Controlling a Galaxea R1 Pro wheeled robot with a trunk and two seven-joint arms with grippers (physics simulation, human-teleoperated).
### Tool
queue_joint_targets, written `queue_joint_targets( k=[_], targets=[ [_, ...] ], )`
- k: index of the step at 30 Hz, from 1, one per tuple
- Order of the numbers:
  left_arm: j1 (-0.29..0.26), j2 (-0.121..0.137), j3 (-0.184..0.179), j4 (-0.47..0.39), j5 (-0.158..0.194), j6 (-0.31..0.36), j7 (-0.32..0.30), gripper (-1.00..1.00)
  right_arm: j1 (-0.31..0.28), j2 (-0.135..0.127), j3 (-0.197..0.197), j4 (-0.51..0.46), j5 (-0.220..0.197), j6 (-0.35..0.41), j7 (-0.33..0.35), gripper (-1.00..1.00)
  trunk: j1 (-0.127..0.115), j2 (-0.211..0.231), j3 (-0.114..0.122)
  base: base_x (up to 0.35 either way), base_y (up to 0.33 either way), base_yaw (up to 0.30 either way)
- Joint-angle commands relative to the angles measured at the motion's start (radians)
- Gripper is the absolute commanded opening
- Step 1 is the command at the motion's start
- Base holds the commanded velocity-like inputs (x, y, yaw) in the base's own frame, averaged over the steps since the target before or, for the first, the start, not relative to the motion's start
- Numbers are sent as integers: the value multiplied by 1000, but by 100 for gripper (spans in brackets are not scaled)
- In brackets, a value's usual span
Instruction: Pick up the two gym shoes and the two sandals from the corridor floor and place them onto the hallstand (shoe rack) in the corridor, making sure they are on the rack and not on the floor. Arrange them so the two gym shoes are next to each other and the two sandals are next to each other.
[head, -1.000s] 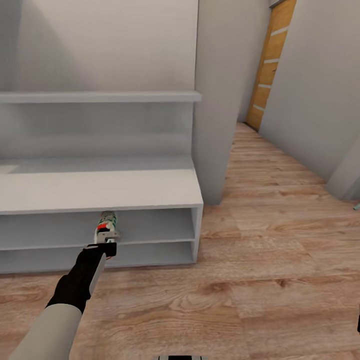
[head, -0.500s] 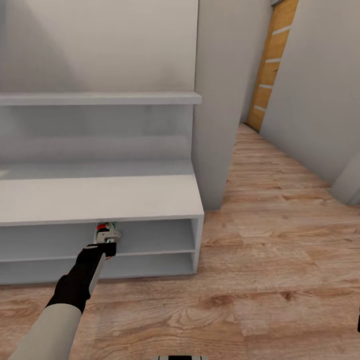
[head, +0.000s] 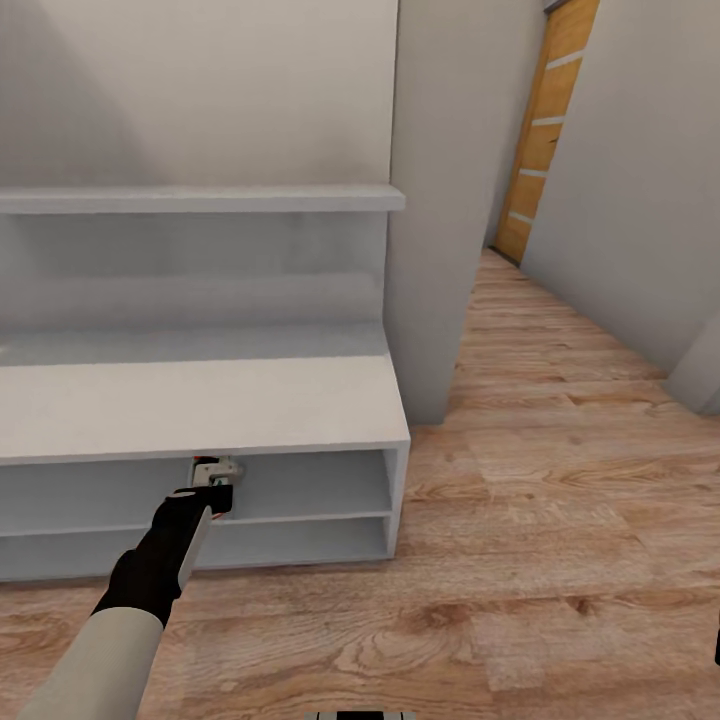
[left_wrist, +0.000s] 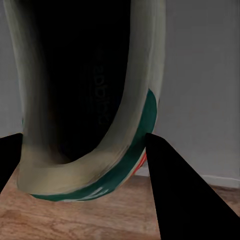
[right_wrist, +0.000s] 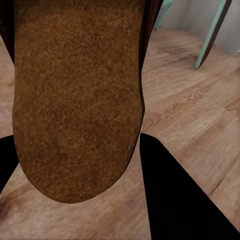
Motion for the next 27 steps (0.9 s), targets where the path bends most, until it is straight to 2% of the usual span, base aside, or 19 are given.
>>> queue_joint_targets(
  k=[1,27],
  targets=[
    [0,0,0,-1,-10,6,-3,-100,-1,0,-4,1,-3,-2,7,-100,0,0,-1,58,0,0],
    [0,-1,0,-1,-10,6,-3,-100,-1,0,-4,0,-3,-2,8,-100,0,0,-1,40,0,0]
  ],
)
